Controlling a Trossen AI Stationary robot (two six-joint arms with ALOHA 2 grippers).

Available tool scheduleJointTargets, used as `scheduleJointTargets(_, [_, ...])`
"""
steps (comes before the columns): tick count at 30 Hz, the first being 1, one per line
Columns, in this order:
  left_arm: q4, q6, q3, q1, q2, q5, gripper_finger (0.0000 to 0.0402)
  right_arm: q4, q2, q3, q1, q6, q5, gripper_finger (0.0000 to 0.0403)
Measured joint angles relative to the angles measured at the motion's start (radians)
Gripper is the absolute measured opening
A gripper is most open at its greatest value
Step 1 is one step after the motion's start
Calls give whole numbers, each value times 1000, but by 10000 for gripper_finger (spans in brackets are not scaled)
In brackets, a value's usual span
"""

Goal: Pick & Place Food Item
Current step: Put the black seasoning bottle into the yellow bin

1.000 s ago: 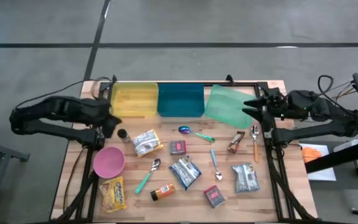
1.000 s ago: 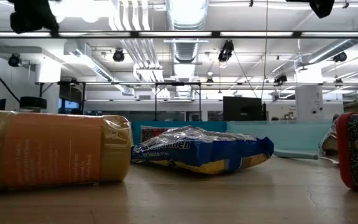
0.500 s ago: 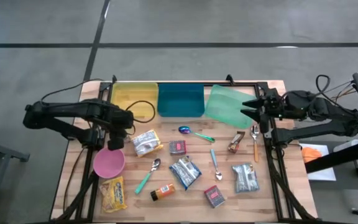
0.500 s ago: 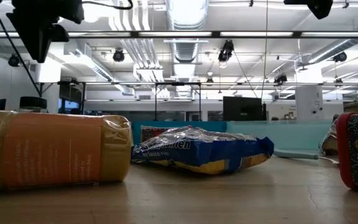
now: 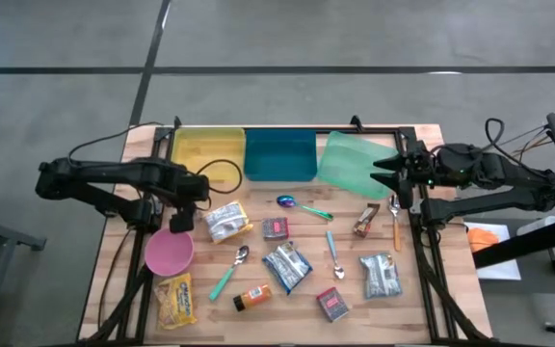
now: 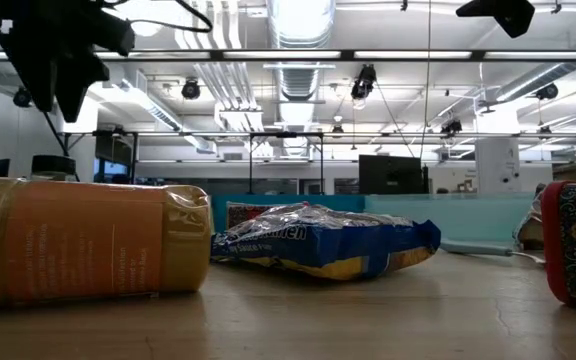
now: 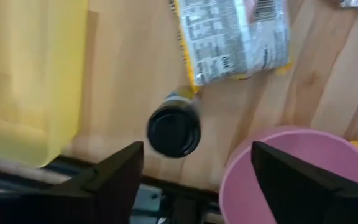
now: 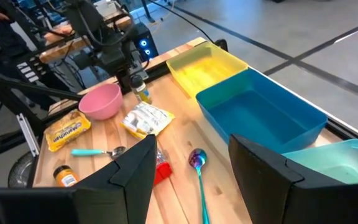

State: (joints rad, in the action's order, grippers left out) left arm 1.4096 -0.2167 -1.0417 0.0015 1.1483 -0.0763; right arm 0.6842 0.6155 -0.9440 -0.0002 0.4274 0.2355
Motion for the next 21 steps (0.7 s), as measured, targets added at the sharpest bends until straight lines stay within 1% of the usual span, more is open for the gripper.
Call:
scheduleJointTargets(3, [-43,-17,49,0,-13,35,333,0,0,0,0,-17,0,197])
scheduleJointTargets(5, [-50,-29,73,0,-19,36,336,0,0,0,0,-19,0,197])
scheduleJointTargets(12, [-130,-45,129,0,-40,35,337,-3,0,0,0,-28,0,197])
scheduleJointTargets(17, [-149,-45,179,0,-45,28,337,-11,0,0,0,-28,0,197])
scheduleJointTargets(21, [-160,-36,194,0,-46,18,337,-12,0,0,0,-28,0,197])
